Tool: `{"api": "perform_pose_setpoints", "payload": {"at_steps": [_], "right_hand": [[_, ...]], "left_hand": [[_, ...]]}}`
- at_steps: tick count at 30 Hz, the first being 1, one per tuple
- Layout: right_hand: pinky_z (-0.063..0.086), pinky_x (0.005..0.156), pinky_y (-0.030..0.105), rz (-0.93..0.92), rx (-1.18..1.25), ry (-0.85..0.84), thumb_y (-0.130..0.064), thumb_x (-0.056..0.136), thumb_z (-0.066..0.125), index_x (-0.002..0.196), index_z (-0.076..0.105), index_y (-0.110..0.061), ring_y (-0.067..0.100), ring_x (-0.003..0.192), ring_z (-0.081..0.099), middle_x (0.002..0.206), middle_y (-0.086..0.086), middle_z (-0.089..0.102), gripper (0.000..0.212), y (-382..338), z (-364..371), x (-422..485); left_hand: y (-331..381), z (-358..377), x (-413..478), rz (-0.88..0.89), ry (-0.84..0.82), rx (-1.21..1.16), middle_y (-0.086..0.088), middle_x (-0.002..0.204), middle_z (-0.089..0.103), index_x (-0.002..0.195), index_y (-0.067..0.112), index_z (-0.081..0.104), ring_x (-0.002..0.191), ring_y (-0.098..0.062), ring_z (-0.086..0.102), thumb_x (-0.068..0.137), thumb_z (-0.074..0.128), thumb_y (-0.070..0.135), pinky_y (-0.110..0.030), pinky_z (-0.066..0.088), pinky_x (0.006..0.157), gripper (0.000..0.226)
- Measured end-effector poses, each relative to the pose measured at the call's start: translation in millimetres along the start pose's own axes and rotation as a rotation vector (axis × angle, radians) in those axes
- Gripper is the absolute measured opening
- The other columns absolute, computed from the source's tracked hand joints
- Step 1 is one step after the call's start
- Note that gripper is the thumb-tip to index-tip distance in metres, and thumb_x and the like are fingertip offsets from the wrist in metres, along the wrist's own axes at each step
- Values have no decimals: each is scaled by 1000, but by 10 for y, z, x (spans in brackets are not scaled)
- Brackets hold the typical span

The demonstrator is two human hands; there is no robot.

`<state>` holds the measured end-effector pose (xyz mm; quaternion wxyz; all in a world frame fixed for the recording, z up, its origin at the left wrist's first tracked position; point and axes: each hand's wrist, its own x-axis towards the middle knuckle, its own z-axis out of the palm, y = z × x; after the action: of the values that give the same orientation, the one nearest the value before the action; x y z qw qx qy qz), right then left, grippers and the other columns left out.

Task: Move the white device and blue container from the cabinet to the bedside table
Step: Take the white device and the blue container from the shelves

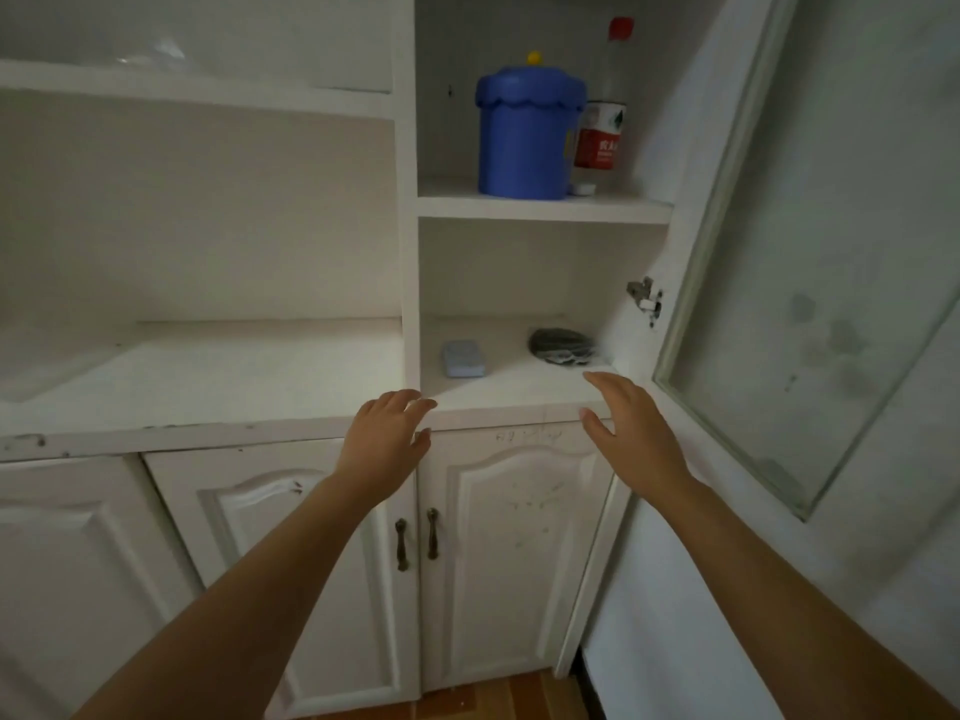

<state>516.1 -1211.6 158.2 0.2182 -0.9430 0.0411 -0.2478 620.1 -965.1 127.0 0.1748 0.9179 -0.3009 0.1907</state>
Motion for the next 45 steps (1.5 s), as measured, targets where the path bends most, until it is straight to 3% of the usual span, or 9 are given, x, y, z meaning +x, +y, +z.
{"api": "perform_pose_setpoints", "payload": {"at_steps": [16, 21, 26, 32, 37, 45], "right_hand": [[27, 108, 31, 93, 10, -140, -28, 97, 38, 138, 36, -14, 21, 133, 33, 144, 7, 41, 43, 529, 558, 269], [22, 112, 31, 100, -32, -279, -31, 98, 33, 142, 29, -18, 19, 138, 27, 151, 4, 31, 46, 744, 830, 730], [14, 116, 37, 78, -186, -381, -33, 99, 26, 144, 22, -22, 19, 142, 20, 154, 4, 24, 47, 906, 1119, 1157], [17, 115, 36, 83, -294, -325, -35, 99, 23, 144, 22, -16, 23, 138, 29, 149, 9, 35, 49, 1006, 1382, 1291], [25, 112, 36, 63, -298, -241, -48, 83, 3, 140, 33, -12, 27, 133, 39, 142, 13, 45, 74, 1049, 1471, 1275], [27, 111, 39, 79, -299, -214, -49, 82, 4, 139, 34, -14, 26, 131, 42, 139, 11, 49, 74, 1062, 1479, 1303]], "left_hand": [[44, 576, 519, -45, -69, -79, -9, 138, 46, 129, 15, 45, 122, -26, 45, 91, 48, 22, -39, 37, 102, 38], [21, 903, 1016, -85, -159, -96, -11, 145, 32, 132, 17, 37, 123, -32, 43, 90, 49, 24, -43, 42, 96, 45], [-35, 1198, 1521, -195, -193, -63, -18, 151, 14, 139, 16, 22, 131, -38, 29, 89, 51, 29, -47, 37, 101, 59], [-147, 1472, 1932, -350, -307, -81, -28, 149, 1, 142, 17, 7, 131, -46, 23, 88, 49, 36, -51, 28, 107, 71], [-138, 1638, 2045, -460, -248, -118, -32, 146, 9, 141, 13, 11, 127, -47, 27, 86, 51, 40, -50, 24, 107, 73], [-156, 1724, 2117, -515, -68, -239, -26, 139, 27, 135, 13, 27, 120, -43, 35, 76, 63, 32, -47, 27, 104, 72]]}}
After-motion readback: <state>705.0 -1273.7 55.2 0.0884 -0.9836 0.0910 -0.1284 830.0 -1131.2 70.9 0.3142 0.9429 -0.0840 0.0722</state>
